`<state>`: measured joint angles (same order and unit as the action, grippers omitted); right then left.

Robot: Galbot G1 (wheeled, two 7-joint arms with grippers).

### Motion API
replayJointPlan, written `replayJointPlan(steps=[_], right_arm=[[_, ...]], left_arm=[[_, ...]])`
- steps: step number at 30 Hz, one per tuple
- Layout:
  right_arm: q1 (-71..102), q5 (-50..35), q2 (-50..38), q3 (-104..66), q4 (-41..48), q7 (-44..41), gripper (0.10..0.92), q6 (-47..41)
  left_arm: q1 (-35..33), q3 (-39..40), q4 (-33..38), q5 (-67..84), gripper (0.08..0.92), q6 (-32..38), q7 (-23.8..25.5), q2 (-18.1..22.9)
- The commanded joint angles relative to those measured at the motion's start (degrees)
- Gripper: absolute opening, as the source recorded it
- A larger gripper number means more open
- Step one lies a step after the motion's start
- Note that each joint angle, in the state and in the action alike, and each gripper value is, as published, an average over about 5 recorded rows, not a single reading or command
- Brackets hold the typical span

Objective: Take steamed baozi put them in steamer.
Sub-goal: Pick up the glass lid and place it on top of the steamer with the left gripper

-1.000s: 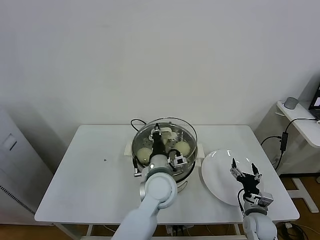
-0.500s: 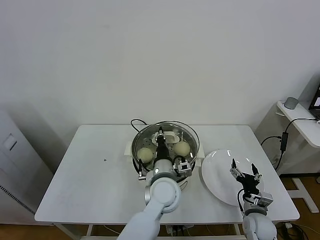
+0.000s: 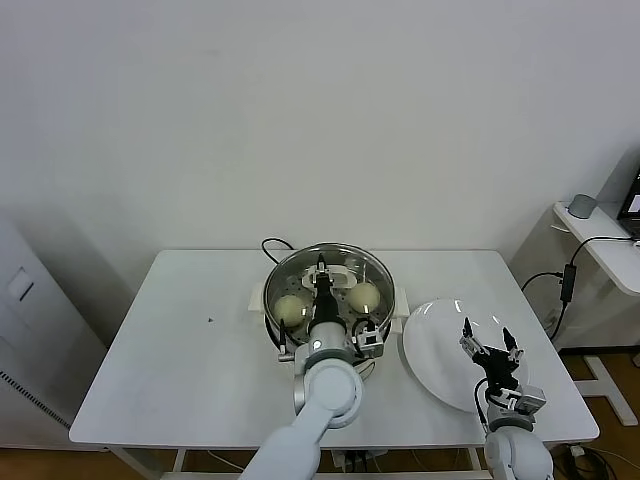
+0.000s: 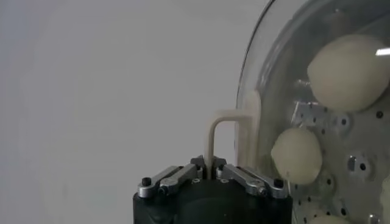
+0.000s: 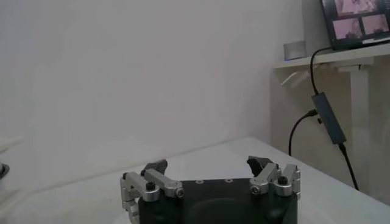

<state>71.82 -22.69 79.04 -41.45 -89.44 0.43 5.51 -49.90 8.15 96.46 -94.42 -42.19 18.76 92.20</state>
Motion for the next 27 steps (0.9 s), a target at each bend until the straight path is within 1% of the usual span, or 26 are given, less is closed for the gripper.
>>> replayJointPlan(steps=[1,27], right_arm=[[0.05,0.06,0.06,-0.05,0.02,-0.01,0.823,0.02],[0.01,0.29,0.36,-0.13,0.29,-0.04,0.823,0.01]], left_arm=[[0.25,0.10,-1.47,-1.38,0.130,-2.81,-0.26,2.80],[0.39,0.44,-3.02,-1.92,0.130,-2.81,-0.17,2.80]])
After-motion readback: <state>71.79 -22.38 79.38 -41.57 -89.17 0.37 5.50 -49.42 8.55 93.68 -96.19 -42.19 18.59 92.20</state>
